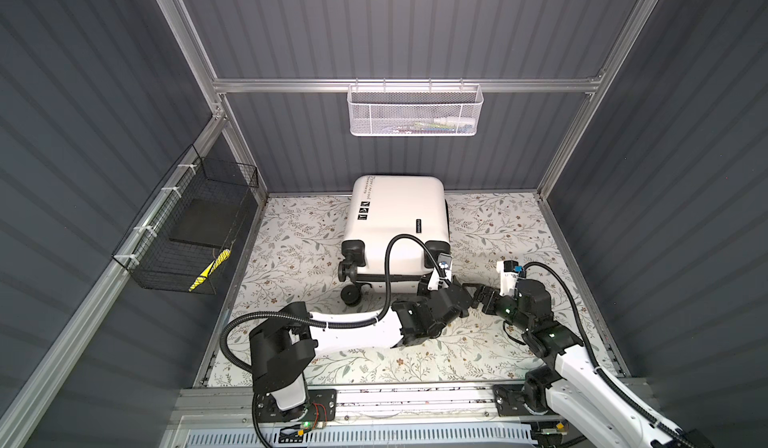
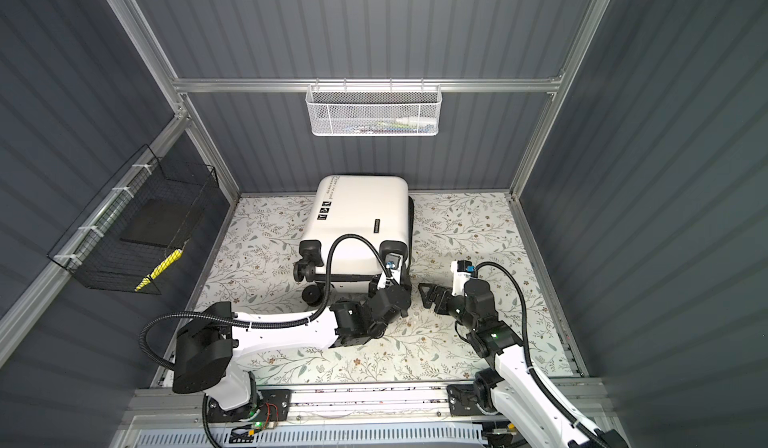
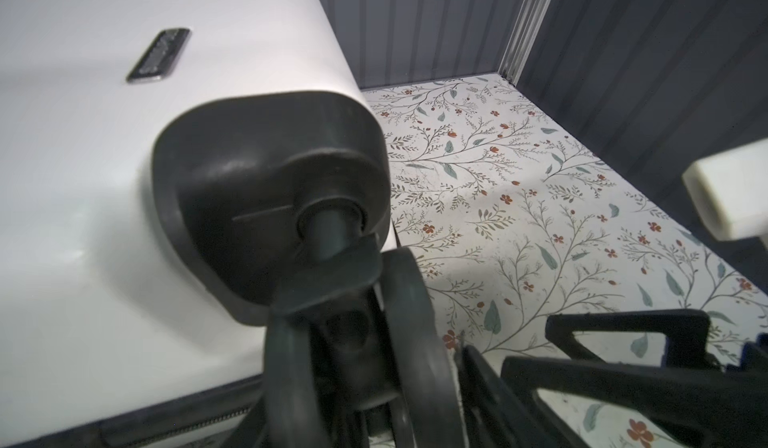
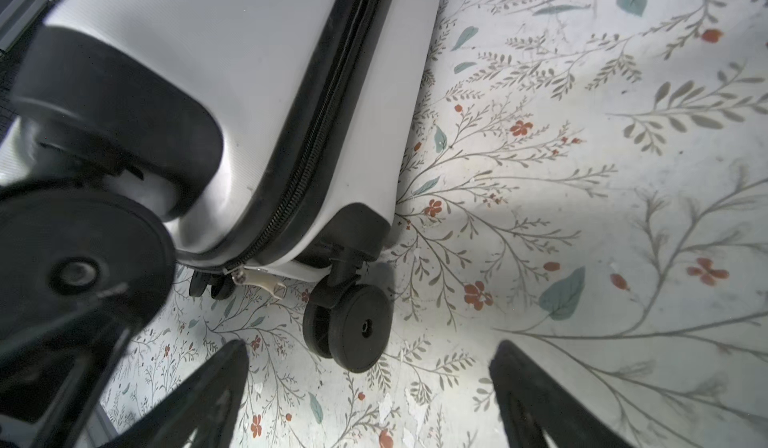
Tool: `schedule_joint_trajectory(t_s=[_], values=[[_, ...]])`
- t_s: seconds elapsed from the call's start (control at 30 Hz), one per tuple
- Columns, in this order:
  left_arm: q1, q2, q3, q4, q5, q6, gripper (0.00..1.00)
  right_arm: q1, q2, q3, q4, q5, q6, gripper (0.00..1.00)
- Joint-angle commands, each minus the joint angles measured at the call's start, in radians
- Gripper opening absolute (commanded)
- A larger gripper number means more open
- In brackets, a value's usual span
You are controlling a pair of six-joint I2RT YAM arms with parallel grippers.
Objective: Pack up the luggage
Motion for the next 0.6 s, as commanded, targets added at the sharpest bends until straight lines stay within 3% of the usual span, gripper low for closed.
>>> schedule_joint_trajectory(t_s=[0.0,0.4,0.57], values=[[0.003,-0.013,0.037,0.025,0.024,0.032,0.46,0.024,0.003,-0.036,0.097,0.015,-0.002,0.91],[0.001,-0.082,0.096,0.016,0.139,0.064,0.00,0.120,0.148,-0.089,0.350,0.032,-0.017,0.77],[0.001,-0.093,0.125,0.001,0.166,0.070,0.00,0.165,0.198,-0.112,0.470,0.036,-0.043,0.68]])
